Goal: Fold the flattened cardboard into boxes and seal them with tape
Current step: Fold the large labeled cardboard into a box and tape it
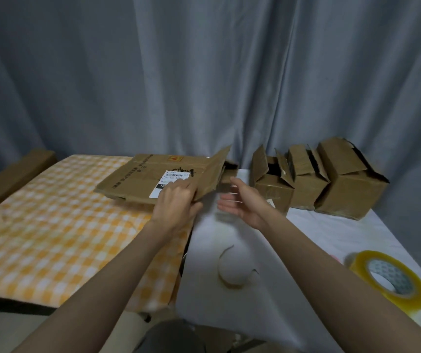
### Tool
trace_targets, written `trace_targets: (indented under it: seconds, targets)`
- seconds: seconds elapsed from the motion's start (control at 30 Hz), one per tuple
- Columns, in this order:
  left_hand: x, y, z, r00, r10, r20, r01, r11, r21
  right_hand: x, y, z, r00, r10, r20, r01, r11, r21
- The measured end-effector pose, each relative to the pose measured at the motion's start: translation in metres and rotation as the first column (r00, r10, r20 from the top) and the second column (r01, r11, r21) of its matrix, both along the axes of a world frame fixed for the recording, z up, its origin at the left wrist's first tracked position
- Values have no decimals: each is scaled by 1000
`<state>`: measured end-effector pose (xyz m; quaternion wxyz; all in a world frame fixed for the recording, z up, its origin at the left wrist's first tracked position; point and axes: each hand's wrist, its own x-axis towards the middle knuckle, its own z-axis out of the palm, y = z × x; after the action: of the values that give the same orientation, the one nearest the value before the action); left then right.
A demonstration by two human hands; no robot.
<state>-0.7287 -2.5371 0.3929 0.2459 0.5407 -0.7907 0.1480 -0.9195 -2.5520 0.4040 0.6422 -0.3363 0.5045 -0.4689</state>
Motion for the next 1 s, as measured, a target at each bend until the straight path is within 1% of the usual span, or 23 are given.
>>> trace_targets:
  seconds: [0.07,0.1,0.17,0.23,0.33,0.4,0.47,0.53,0.57,0.6,0.63,0.7,0.77,0.8,0.87,0.93,1.0]
  targets:
    - [1,22,1,994,-41,-99,34,997,-70,11,-1,4,998,55,20,-56,998,16]
    - [0,33,0,986,-62,-154,50,995,-81,17,-2,5,998,63,13,-63,998,18]
    - [-1,50,-3,968,-89,-236,75,995,-65,29,2,8,999,52,-8,-52,999,16]
    - [0,60,-6,958,-107,-267,102,994,-31,36,8,7,999,39,-10,-39,999,-3]
    - [2,63,-1,946,-77,-315,112,989,96,36,17,4,999,43,-5,-43,997,-57]
    - [2,60,8,952,-59,-301,116,978,175,30,18,3,997,80,12,-79,991,-105]
    - [0,56,23,953,-59,-297,139,956,257,25,13,4,994,105,-31,-108,985,-132]
    - [-7,47,42,926,-21,-377,169,916,364,21,6,6,991,114,-69,-123,983,-136]
    - [-12,39,50,913,19,-407,159,903,399,19,4,8,989,123,-83,-134,982,-134]
    - [-17,31,58,913,67,-403,122,896,426,16,1,9,985,139,-104,-152,979,-138]
    - [-21,22,64,929,114,-353,63,889,454,14,-1,10,978,164,-128,-182,972,-148]
    - [-27,10,69,964,167,-208,-44,869,494,16,-1,14,965,196,-176,-226,960,-167]
    - [-30,6,65,980,166,-110,-84,844,530,23,2,13,955,165,-246,-213,960,-181]
    - [-29,8,60,984,151,-91,-78,836,544,28,8,13,952,156,-264,-206,963,-173]
    - [-24,15,51,982,134,-131,-30,805,593,35,22,12,954,153,-257,-190,974,-126]
    - [-16,24,46,971,151,-188,0,777,629,40,37,8,953,166,-252,-189,979,-71]
    - [-9,35,51,962,179,-205,-21,800,600,44,48,3,944,156,-291,-175,984,-38]
